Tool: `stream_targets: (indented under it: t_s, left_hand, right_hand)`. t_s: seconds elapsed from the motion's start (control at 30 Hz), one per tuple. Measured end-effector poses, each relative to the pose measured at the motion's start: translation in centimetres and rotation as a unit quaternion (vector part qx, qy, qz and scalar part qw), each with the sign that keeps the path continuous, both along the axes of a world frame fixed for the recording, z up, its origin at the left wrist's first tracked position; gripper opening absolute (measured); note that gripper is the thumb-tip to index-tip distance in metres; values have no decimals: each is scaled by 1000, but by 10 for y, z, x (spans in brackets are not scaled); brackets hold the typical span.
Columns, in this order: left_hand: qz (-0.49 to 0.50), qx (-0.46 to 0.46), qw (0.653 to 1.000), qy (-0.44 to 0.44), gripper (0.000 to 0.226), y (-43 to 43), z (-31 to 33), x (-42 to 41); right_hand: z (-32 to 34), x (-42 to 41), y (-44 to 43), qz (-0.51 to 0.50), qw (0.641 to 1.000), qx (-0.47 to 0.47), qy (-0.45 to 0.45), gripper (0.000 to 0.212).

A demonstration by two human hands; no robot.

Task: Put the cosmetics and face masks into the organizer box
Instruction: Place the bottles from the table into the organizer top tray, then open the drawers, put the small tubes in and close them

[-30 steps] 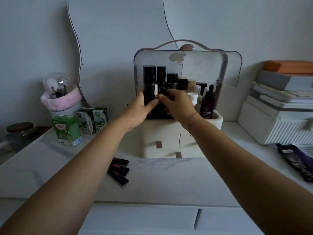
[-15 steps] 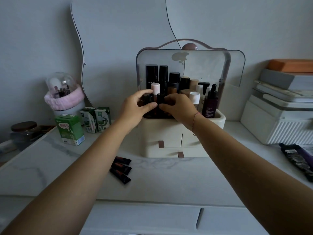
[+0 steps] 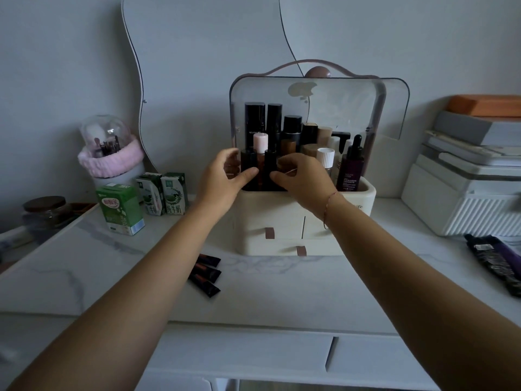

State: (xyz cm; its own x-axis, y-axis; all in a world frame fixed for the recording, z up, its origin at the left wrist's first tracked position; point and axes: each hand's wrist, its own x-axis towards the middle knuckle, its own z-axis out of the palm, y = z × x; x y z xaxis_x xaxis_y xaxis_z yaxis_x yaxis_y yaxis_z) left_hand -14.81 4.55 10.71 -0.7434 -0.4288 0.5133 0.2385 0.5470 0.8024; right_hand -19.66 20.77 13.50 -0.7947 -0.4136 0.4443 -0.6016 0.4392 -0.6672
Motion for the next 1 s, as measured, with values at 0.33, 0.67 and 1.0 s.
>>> stream_targets:
  t_s: [0.33, 0.67, 1.0]
  left_hand:
    - [-1, 25, 999, -47, 53, 11, -59, 50]
    - [-43, 338, 934, -106, 25, 74, -88, 52]
    - [-28, 347, 936, -51, 17, 92, -92, 55]
  right_hand:
    - [-97, 71, 29, 22, 894, -229, -384, 24]
    - [-110, 42, 75, -62, 808, -416, -413, 33]
    - [-107, 58, 99, -82, 868, -367, -325, 21]
